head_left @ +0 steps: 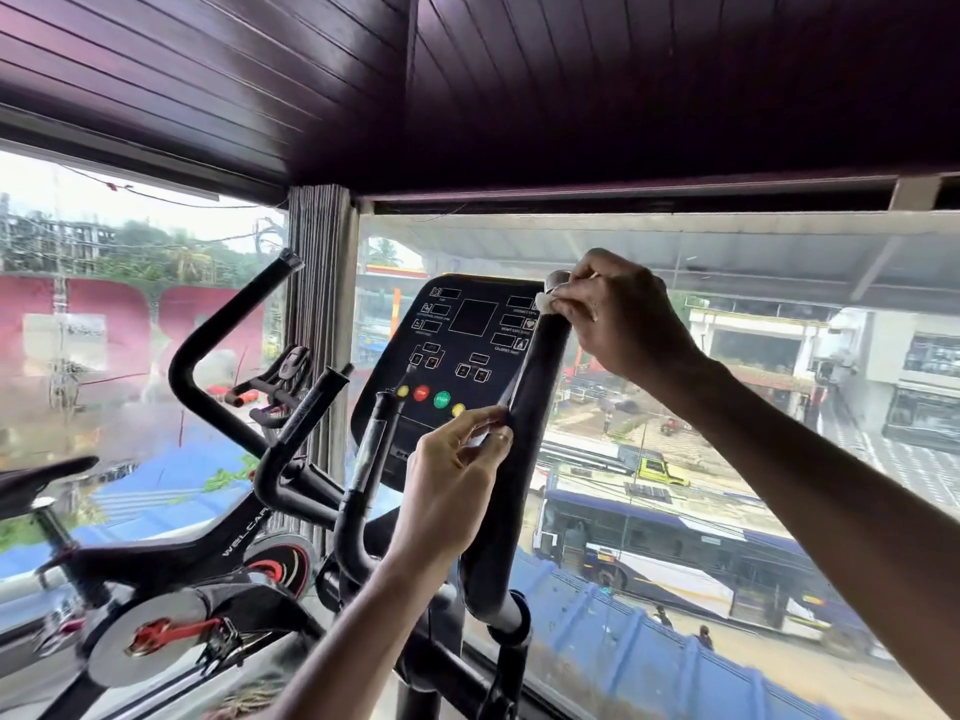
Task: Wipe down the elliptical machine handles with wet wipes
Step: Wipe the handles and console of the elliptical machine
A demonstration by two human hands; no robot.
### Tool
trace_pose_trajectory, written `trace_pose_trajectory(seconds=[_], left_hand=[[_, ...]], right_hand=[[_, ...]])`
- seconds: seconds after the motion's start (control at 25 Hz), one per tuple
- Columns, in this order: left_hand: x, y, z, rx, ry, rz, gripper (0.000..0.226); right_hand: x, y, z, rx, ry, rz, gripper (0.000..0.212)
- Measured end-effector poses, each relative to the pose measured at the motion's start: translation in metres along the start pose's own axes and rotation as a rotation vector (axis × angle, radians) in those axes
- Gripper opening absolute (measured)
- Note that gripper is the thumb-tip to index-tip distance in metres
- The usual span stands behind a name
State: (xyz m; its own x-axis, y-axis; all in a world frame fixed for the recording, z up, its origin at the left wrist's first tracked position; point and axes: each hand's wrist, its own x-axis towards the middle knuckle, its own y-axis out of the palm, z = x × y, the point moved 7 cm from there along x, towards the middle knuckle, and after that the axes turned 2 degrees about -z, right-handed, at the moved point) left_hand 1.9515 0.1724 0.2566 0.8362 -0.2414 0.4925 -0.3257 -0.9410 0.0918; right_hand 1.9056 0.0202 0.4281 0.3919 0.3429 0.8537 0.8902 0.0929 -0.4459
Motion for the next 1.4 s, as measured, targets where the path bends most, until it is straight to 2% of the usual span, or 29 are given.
trace_pose_trajectory(seconds=[0.2,0.32,0.36,0.52,0.64,0.72,0.92,1.04,1.2,1.4], left_hand=[[-0.003,-0.002,0.004,-0.048,-0.024,-0.001,0.02],[-0.006,-0.003,0.008,-0.066,-0.048,-0.005,0.023],[-0.008,-0.004,0.008,-0.076,-0.055,-0.006,0.026],[-0.013,-0.006,0.009,-0.099,-0.068,0.015,0.03],[-0.017,-0.005,0.01,-0.096,-0.07,0.019,0.028],[-0.022,-0.005,0.014,-0.103,-0.075,0.03,0.03],[-0.031,-0.007,0.025,-0.214,-0.218,0.078,0.036],[-0.034,-0.008,0.03,-0.259,-0.267,0.083,0.027],[-0.036,-0.009,0.031,-0.292,-0.271,0.106,0.025],[-0.034,-0.009,0.027,-0.282,-0.28,0.117,0.028]], right_hand=[[-0.03,0.009,0.038,0.114,-0.125,0.168,0.014],[-0.024,0.0,0.032,0.08,-0.037,0.036,0.011],[-0.026,0.001,0.035,0.082,-0.024,0.041,0.01],[-0.051,0.012,0.065,0.154,-0.143,0.251,0.012],[-0.032,0.0,0.044,0.052,-0.054,0.059,0.01],[-0.032,-0.001,0.041,0.022,0.009,-0.003,0.009],[-0.065,0.011,0.078,0.15,-0.115,0.179,0.012],[-0.062,0.003,0.073,0.119,-0.022,0.073,0.016],[-0.082,0.011,0.106,0.136,-0.186,0.226,0.015],[-0.046,0.01,0.069,0.002,-0.145,0.125,0.015]])
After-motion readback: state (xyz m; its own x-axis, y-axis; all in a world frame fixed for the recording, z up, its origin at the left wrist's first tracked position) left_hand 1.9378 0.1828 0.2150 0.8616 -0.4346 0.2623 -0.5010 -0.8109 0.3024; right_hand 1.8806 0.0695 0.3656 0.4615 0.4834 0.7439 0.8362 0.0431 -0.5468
